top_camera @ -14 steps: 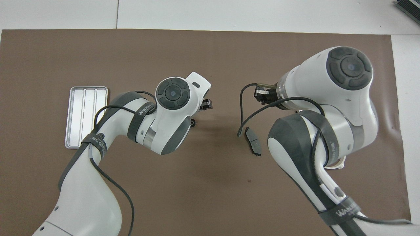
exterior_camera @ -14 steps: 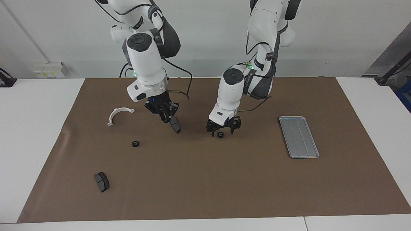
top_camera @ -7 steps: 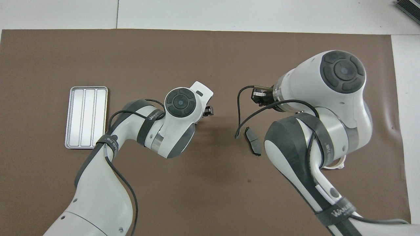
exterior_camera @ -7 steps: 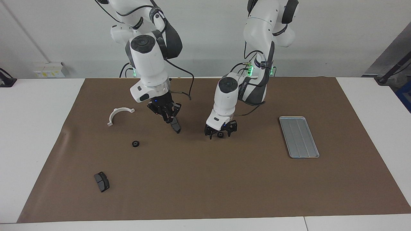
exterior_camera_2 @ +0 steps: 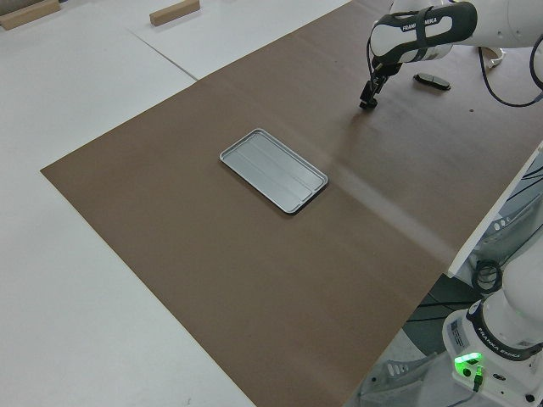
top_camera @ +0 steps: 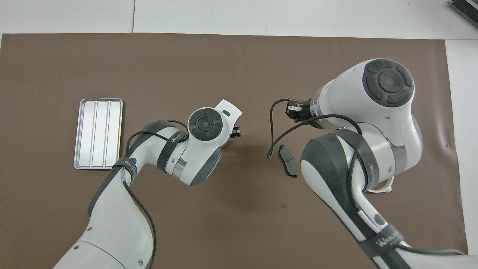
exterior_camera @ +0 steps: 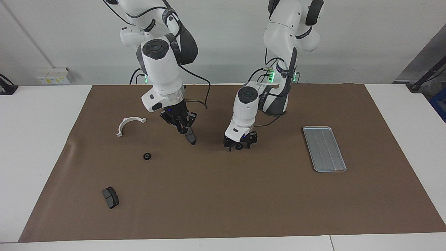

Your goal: Pick bearing gear from pile to tray

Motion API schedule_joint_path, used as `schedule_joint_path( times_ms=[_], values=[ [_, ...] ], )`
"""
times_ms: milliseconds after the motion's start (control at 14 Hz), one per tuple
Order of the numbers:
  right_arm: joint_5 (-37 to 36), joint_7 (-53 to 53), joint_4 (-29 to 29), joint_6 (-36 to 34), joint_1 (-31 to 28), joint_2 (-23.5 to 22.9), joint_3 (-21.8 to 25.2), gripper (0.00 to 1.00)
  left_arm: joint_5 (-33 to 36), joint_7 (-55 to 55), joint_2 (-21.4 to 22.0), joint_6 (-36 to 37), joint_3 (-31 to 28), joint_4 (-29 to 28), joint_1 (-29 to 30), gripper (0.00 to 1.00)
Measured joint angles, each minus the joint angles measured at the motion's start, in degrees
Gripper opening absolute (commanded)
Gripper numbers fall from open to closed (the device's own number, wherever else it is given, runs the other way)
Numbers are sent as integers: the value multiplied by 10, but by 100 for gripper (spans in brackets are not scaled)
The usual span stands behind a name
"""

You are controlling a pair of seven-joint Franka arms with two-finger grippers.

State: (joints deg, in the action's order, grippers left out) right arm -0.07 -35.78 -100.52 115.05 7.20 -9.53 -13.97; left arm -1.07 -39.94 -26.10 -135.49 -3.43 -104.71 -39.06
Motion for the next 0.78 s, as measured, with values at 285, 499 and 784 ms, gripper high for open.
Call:
schedule_joint_path(
  times_ms=[285,499,784],
  values=[
    [0,0,-1,0,0,0,-1,0,0,-1,2,0,-1,-4,-4,61],
    [0,0,-2,0,0,0,-1,0,0,-1,5,0,-1,-8,-4,46],
    [0,0,-3,0,0,0,-1,0,0,-1,11,1,-4,-13,-4,24]
  ],
)
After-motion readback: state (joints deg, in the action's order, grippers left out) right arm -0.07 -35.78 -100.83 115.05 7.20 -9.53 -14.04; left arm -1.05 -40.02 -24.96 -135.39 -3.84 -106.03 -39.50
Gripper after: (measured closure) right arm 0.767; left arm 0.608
